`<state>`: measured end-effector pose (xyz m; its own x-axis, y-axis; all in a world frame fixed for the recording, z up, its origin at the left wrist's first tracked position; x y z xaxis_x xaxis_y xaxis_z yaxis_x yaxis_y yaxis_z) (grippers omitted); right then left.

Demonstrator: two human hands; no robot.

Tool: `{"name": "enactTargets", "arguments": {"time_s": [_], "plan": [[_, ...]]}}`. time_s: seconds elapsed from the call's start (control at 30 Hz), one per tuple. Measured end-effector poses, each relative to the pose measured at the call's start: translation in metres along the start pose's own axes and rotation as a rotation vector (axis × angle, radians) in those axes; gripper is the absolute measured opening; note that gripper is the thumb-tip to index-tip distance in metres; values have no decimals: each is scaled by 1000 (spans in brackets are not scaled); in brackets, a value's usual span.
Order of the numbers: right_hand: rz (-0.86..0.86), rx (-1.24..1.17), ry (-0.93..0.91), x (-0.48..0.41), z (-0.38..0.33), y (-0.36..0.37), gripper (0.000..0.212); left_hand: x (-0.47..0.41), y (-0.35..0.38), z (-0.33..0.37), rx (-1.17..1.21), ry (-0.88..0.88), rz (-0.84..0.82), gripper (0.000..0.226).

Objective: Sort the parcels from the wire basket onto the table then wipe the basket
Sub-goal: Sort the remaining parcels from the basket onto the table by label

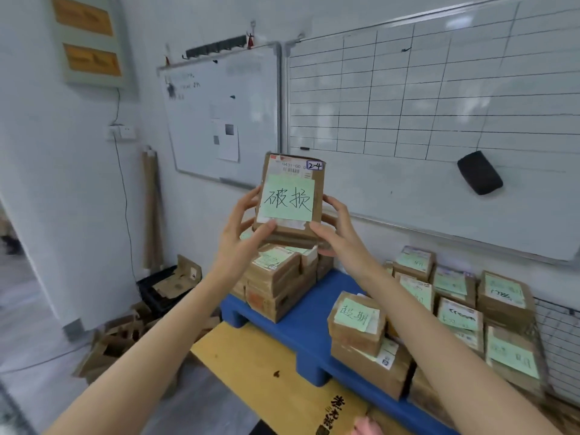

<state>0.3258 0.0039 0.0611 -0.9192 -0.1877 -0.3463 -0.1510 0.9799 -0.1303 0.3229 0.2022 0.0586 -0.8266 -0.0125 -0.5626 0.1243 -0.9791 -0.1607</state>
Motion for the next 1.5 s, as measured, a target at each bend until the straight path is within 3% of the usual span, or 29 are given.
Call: {"name": "enactTargets", "arguments": {"time_s": [0.27, 0.47, 0.73, 1.13, 1.5], "plan": [[69, -68, 113, -60, 38, 22, 54, -51, -20, -57, -120, -17, -63, 57], [164, -124, 224, -124, 83, 17, 50, -110, -21, -111, -346, -8, -105, 73], [264, -147, 366, -205, 158, -8, 48, -195, -6, -182, -640, 98, -182, 63], [474, -37, 537, -277, 244, -42, 46, -262, 12, -271, -840, 185, -312, 71], [635, -13, 632, -318, 284, -43, 44, -306, 24, -327, -874, 261, -442, 64]]}}
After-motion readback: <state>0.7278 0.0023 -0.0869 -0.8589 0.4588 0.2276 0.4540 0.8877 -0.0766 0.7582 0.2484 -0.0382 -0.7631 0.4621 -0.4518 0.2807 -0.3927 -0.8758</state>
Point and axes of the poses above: each hand's wrist, its own x-axis away from the middle knuckle, its own y-axis out of the palm, z = x × y, the point moved 3 cm from there along -x, towards the middle knuckle, and after that the axes turned 3 degrees about -x, right-handed, at the moved point
